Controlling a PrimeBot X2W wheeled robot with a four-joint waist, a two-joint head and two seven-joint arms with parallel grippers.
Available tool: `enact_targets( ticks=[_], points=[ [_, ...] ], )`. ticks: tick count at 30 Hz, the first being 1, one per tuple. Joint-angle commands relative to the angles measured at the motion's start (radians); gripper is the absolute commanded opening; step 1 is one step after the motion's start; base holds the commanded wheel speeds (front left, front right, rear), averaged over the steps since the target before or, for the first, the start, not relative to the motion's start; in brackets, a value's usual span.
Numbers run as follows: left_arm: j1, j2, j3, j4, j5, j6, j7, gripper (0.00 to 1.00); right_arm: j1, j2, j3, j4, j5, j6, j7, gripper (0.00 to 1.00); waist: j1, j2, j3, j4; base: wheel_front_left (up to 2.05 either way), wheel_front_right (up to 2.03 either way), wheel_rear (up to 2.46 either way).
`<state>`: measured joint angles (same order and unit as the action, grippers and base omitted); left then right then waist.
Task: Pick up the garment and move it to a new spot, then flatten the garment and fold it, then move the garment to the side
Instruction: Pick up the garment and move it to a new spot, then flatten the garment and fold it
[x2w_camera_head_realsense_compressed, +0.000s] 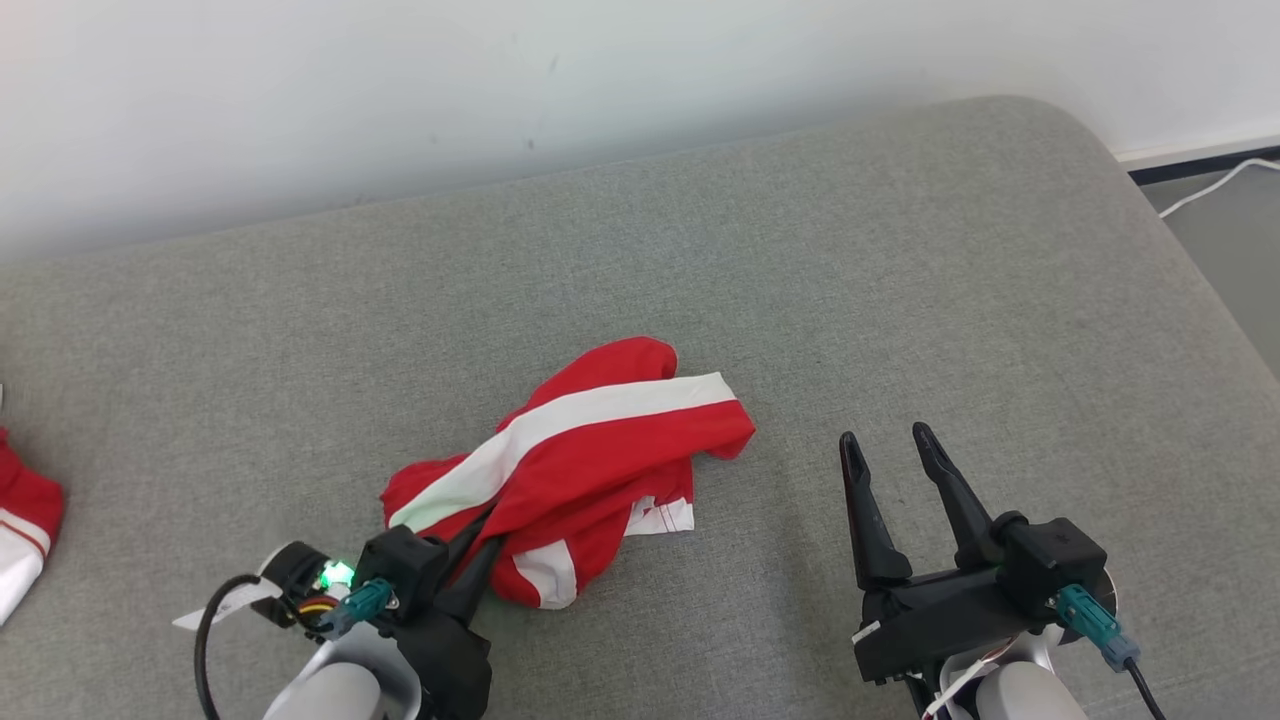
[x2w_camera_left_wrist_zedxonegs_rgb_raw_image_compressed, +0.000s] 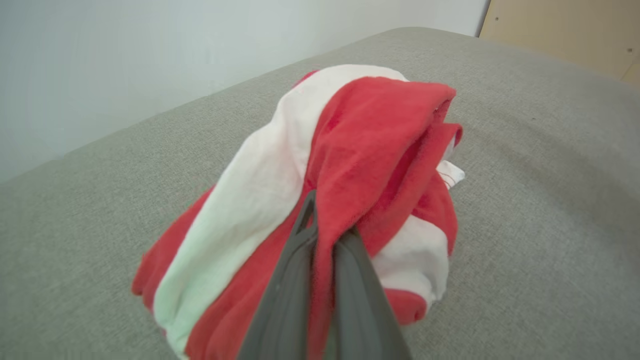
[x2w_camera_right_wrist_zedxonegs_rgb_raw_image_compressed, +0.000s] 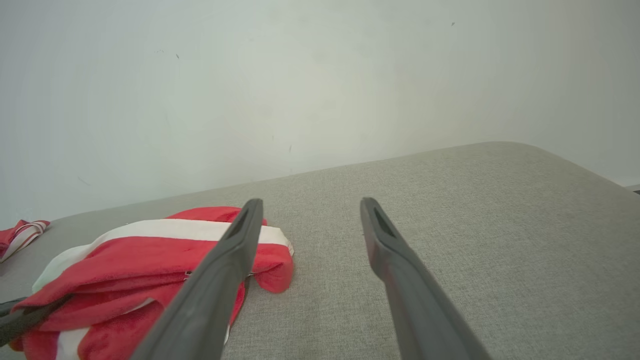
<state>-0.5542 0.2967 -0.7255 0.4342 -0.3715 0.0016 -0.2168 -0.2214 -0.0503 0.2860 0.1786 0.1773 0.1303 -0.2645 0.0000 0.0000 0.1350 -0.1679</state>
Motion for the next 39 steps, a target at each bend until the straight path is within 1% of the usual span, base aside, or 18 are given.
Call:
enact_targets(
  ticks=[1, 2, 3, 5, 8, 13, 20, 21, 24, 29, 32, 33, 35, 36, 39],
  points=[
    [0.015, -0.003, 0.001, 0.008, -0.003, -0.001, -0.008, 0.22, -0.003, 0.001, 0.002, 0.002, 0.008, 0.001, -0.003, 1.0, 0.0, 0.0, -0.002, 0.002, 0.0, 0.0, 0.0],
    [0.018, -0.011, 0.001, 0.016, -0.006, 0.0, -0.016, 0.56, -0.003, 0.0, -0.002, 0.001, 0.007, 0.001, -0.003, 1.0, 0.0, 0.0, -0.002, 0.005, 0.0, 0.0, 0.0],
    [0.023, -0.018, 0.001, 0.024, -0.012, -0.002, -0.018, 1.0, -0.003, 0.001, -0.003, 0.001, 0.007, 0.001, -0.003, 1.0, 0.0, 0.0, -0.002, 0.008, 0.0, 0.0, 0.0],
    [0.026, -0.033, 0.007, 0.031, -0.021, -0.002, -0.026, 1.0, 0.0, 0.001, -0.009, -0.002, 0.006, 0.001, -0.003, 1.0, 0.0, 0.0, -0.001, 0.015, 0.0, 0.0, 0.0],
    [0.038, -0.047, 0.019, 0.017, -0.029, 0.009, -0.037, 1.0, 0.007, 0.0, -0.015, -0.004, 0.006, 0.001, -0.003, 1.0, 0.0, 0.0, -0.002, 0.024, 0.0, 0.0, 0.0],
    [0.092, -0.057, 0.047, -0.065, -0.041, 0.037, -0.045, 1.0, 0.018, 0.001, -0.021, -0.004, 0.009, 0.001, -0.003, 1.0, 0.0, 0.0, -0.01, 0.041, 0.0, 0.0, 0.0],
    [0.181, -0.018, 0.085, -0.226, -0.042, 0.08, -0.048, 1.0, 0.029, 0.001, -0.023, 0.001, 0.009, 0.001, -0.003, 1.0, 0.0, 0.0, -0.028, 0.064, 0.0, 0.0, 0.0],
    [0.203, -0.004, 0.105, -0.265, -0.05, 0.094, -0.048, 1.0, 0.031, 0.001, -0.022, 0.002, 0.009, 0.001, -0.003, 1.0, 0.0, 0.0, -0.033, 0.068, 0.0, 0.0, 0.0],
    [0.226, 0.027, 0.138, -0.292, -0.053, 0.116, -0.048, 1.0, 0.034, 0.001, -0.017, 0.005, 0.01, 0.001, -0.003, 1.0, 0.0, 0.0, -0.038, 0.07, 0.0, 0.0, 0.0],
    [0.247, 0.046, 0.192, -0.292, -0.076, 0.132, -0.048, 1.0, 0.028, 0.001, -0.012, 0.011, 0.011, 0.001, -0.003, 1.0, 0.0, 0.0, -0.044, 0.063, 0.0, 0.0, 0.0],
    [0.248, 0.045, 0.215, -0.25, -0.102, 0.122, -0.047, 1.0, 0.025, 0.001, -0.008, 0.012, 0.012, 0.001, -0.003, 1.0, 0.0, 0.0, -0.041, 0.056, 0.0, 0.0, 0.0],
    [0.24, 0.031, 0.231, -0.242, -0.121, 0.115, -0.047, 1.0, 0.024, 0.001, -0.007, 0.012, 0.012, 0.001, -0.003, 1.0, 0.0, 0.0, -0.04, 0.054, 0.0, 0.0, 0.0],
    [0.234, 0.037, 0.237, -0.192, -0.115, 0.108, -0.046, 1.0, 0.019, 0.001, -0.003, 0.013, 0.013, 0.001, -0.003, 1.0, 0.0, 0.0, -0.035, 0.046, 0.0, 0.0, 0.0],
    [0.227, 0.026, 0.252, -0.181, -0.129, 0.106, -0.046, 1.0, 0.017, 0.001, 0.0, 0.011, 0.014, 0.001, -0.003, 1.0, 0.0, 0.0, -0.031, 0.041, 0.0, 0.0, 0.0],
    [0.216, 0.015, 0.269, -0.129, -0.137, 0.089, -0.046, 1.0, 0.015, 0.001, -0.003, 0.008, 0.01, 0.001, -0.003, 1.0, 0.0, 0.0, -0.021, 0.031, 0.0, 0.0, 0.0]
  ],
)
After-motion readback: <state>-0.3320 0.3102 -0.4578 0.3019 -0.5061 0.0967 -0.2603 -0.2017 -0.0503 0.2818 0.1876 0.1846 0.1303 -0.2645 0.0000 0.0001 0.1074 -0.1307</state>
